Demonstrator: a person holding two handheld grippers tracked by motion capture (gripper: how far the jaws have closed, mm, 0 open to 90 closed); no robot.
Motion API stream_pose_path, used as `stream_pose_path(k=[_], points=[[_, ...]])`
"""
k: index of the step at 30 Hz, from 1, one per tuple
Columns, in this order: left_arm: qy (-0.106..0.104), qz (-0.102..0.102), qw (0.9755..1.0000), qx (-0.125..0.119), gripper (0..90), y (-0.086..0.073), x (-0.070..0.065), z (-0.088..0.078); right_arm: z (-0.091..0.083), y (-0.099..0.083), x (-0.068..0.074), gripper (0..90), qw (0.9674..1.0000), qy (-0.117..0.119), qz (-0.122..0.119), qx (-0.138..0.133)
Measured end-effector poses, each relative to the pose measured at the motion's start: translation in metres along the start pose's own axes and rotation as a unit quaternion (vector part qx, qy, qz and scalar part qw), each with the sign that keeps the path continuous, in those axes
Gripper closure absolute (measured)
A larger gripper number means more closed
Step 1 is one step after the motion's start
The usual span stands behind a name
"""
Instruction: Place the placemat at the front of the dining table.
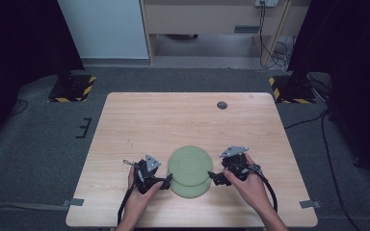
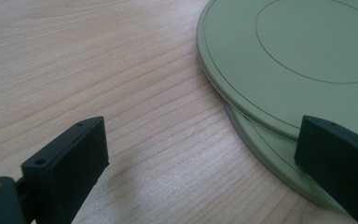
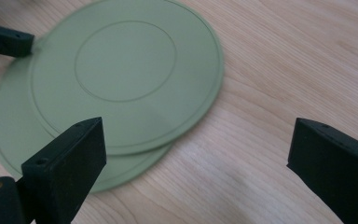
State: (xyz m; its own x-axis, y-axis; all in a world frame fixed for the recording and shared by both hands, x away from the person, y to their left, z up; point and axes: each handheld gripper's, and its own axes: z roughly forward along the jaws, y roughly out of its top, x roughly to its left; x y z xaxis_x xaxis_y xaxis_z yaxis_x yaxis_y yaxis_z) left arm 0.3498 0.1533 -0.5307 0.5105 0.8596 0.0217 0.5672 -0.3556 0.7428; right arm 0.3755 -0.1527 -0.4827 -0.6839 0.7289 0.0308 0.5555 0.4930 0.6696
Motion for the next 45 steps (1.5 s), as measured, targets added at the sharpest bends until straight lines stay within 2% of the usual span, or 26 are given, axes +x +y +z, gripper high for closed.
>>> stream_pose_path(k=[2, 3, 7, 9, 15, 24, 31, 34, 35, 45], points=[[0.0, 0.0, 1.0, 0.0, 1.6, 0.0, 0.0, 0.0, 0.001, 0.003, -0.001, 4.4, 1.0, 0.008, 0.003, 0.003], [0.0, 0.001, 1.0, -0.001, 1.8, 0.0, 0.0, 0.0, 0.005, 0.01, -0.006, 4.1, 0.9999, 0.011, 0.003, 0.013], [-0.002, 0.001, 1.0, -0.001, 1.9, 0.0, 0.0, 0.0, 0.012, 0.019, -0.011, 4.5, 0.9997, 0.003, 0.002, 0.023], [-0.003, -0.002, 1.0, 0.0, 1.9, 0.0, 0.0, 0.0, 0.017, 0.024, -0.013, 4.6, 0.9996, 0.0, -0.007, 0.028], [-0.007, -0.005, 1.0, -0.001, 1.6, -0.001, 0.001, 0.001, 0.031, 0.039, -0.021, 8.0, 0.9992, 0.002, -0.002, 0.041], [-0.008, -0.006, 0.9999, -0.003, 0.7, 0.0, 0.0, 0.003, 0.053, 0.04, -0.026, 11.0, 0.9984, 0.017, 0.013, 0.052], [-0.008, -0.008, 0.9999, -0.003, 0.6, 0.0, -0.001, 0.003, 0.066, 0.042, -0.025, 11.7, 0.9971, 0.049, 0.032, 0.049], [-0.007, -0.01, 0.9999, -0.003, 1.3, 0.0, -0.002, 0.003, 0.069, 0.042, -0.026, 12.3, 0.9968, 0.052, 0.034, 0.05], [-0.01, -0.009, 0.9999, -0.001, 1.3, -0.001, -0.003, 0.002, 0.072, 0.041, -0.027, 14.0, 0.9959, 0.06, 0.042, 0.053], [-0.018, -0.005, 0.9998, 0.0, 1.2, -0.002, -0.007, 0.002, 0.082, 0.041, -0.023, 13.9, 0.994, 0.081, 0.043, 0.059]])
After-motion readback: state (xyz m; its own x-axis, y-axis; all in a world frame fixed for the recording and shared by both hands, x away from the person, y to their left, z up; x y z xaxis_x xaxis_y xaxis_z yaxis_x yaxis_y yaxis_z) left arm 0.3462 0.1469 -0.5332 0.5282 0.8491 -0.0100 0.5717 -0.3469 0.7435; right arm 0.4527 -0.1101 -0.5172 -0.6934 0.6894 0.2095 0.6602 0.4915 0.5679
